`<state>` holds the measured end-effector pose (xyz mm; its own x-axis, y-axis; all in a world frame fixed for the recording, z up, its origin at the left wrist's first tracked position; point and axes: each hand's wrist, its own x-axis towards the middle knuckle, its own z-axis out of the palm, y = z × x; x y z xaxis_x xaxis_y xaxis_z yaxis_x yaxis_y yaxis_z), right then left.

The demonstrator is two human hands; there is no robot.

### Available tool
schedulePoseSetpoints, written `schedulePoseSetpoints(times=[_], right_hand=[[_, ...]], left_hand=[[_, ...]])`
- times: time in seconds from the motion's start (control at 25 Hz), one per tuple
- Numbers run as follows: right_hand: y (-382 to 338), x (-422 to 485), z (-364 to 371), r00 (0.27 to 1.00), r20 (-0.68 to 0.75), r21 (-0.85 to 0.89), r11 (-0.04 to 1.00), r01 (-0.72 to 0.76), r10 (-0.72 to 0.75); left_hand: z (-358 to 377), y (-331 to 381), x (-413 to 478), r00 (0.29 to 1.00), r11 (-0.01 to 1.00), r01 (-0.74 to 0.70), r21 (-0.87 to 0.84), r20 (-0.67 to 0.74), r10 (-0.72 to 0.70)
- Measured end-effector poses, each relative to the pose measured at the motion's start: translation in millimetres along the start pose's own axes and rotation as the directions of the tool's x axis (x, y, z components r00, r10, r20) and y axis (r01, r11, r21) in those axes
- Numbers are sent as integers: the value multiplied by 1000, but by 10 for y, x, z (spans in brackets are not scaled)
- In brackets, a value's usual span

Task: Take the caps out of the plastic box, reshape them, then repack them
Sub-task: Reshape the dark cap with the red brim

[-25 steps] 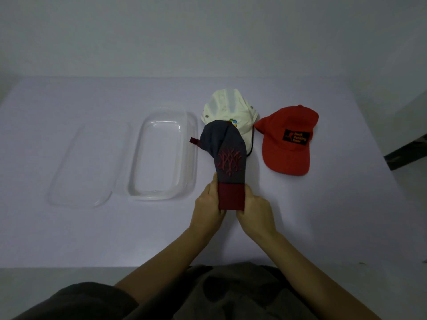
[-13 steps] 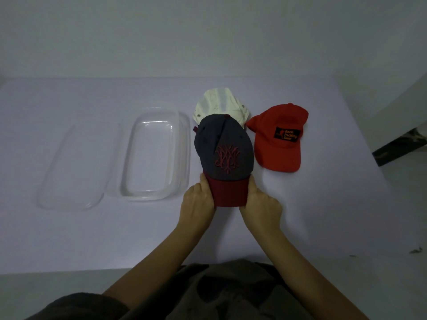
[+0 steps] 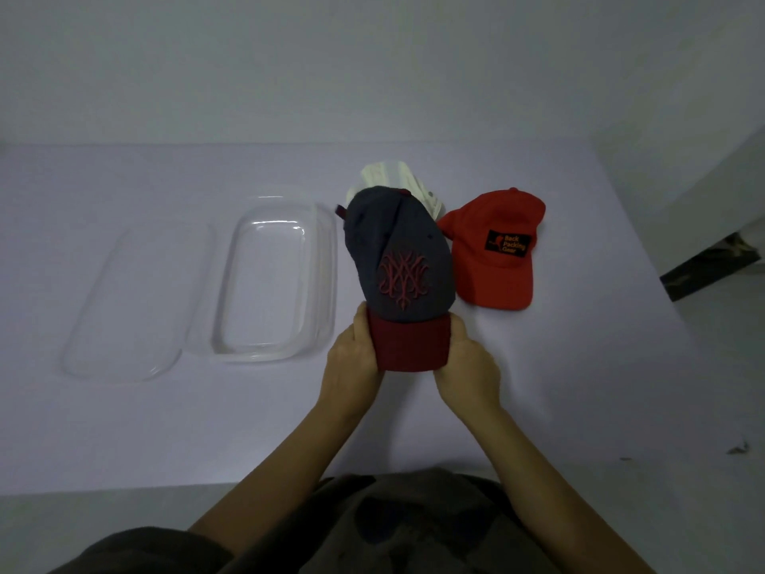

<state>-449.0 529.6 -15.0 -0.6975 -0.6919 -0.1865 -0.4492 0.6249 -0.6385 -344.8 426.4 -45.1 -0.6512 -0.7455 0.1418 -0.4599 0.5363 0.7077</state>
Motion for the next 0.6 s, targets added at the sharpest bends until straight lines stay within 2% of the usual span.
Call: schedulePoseSetpoints(times=[0.08, 0.12, 0.16, 0.2, 0.24, 0.28, 0.36, 0.4, 0.6], right_hand=[[91, 42, -87, 991, 136, 324, 944, -56, 12], [117, 68, -147, 978, 207, 538, 831, -139, 30], [123, 87, -177, 959, 278, 715, 653, -250, 62], [116, 88, -182, 945, 317, 812, 492, -313, 78], [103, 74, -169, 951, 302, 850, 433, -301, 69], [84, 52, -153, 964, 262, 836, 491, -246, 36], [65, 20, -108, 976, 196, 729, 679, -84, -90], [64, 25, -104, 969, 208, 685, 727, -49, -130], [138, 64, -168, 967, 236, 614, 786, -75, -92]], left_hand=[[-7, -99, -3, 1000, 997, 14, 72, -25, -12], [-8, -132, -24, 1000, 994, 15, 109, -29, -12], [-3, -151, -54, 999, 990, 26, 140, -31, -22], [4, -156, -81, 999, 986, 48, 158, -33, -43], [24, -152, -100, 997, 986, 72, 152, -37, -67], [34, -121, -113, 996, 988, 91, 122, -35, -88], [30, -34, -99, 992, 990, 126, 62, -19, -125], [33, -15, -86, 993, 990, 122, 76, -17, -121], [57, -50, -82, 999, 962, 0, 272, -44, 12]])
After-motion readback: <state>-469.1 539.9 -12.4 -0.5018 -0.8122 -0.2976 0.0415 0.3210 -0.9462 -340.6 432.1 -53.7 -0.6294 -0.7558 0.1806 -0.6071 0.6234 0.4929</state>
